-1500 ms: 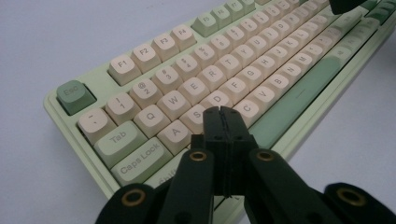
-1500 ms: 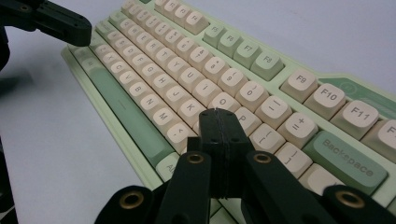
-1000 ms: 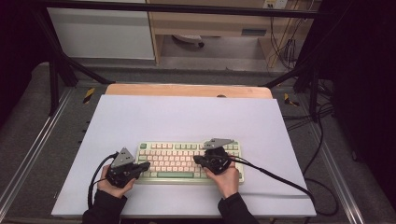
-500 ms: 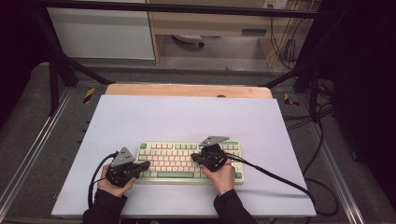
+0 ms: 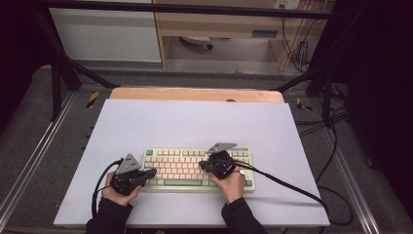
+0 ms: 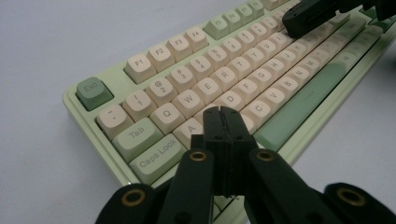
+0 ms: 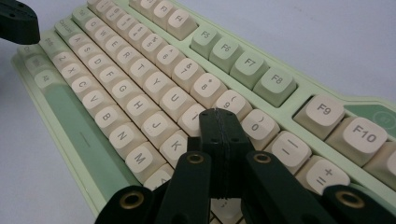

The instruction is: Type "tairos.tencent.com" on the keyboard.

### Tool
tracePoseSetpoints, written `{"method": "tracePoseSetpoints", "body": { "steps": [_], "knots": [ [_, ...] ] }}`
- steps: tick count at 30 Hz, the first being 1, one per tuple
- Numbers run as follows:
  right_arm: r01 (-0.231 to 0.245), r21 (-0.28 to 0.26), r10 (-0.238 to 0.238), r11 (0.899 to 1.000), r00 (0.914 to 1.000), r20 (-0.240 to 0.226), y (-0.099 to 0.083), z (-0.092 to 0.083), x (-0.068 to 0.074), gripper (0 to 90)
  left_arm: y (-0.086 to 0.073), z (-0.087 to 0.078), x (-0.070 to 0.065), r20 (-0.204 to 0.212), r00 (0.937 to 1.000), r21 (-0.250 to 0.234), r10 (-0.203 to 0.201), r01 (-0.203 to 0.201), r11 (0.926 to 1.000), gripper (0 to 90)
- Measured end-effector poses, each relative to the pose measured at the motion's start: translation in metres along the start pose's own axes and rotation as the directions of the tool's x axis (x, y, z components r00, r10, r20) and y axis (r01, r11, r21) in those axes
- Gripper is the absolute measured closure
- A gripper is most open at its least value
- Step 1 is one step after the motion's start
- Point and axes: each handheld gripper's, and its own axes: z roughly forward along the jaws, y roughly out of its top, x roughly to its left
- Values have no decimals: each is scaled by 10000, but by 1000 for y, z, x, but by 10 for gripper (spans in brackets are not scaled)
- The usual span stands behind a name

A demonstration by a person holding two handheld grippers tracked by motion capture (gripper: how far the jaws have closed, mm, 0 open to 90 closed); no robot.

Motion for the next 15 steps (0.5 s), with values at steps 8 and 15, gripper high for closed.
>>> {"method": "tracePoseSetpoints", "body": {
  "steps": [8,15],
  "knots": [
    [170,-261,-173,9995,9998,-116,3,-11,2,900,0,-1,0,-43,10000,-34,8,-8,10000,900],
    [313,-482,-329,9983,9990,-315,4,-24,7,900,0,-1,1,-56,10000,-31,0,0,10000,899]
  ]
}}
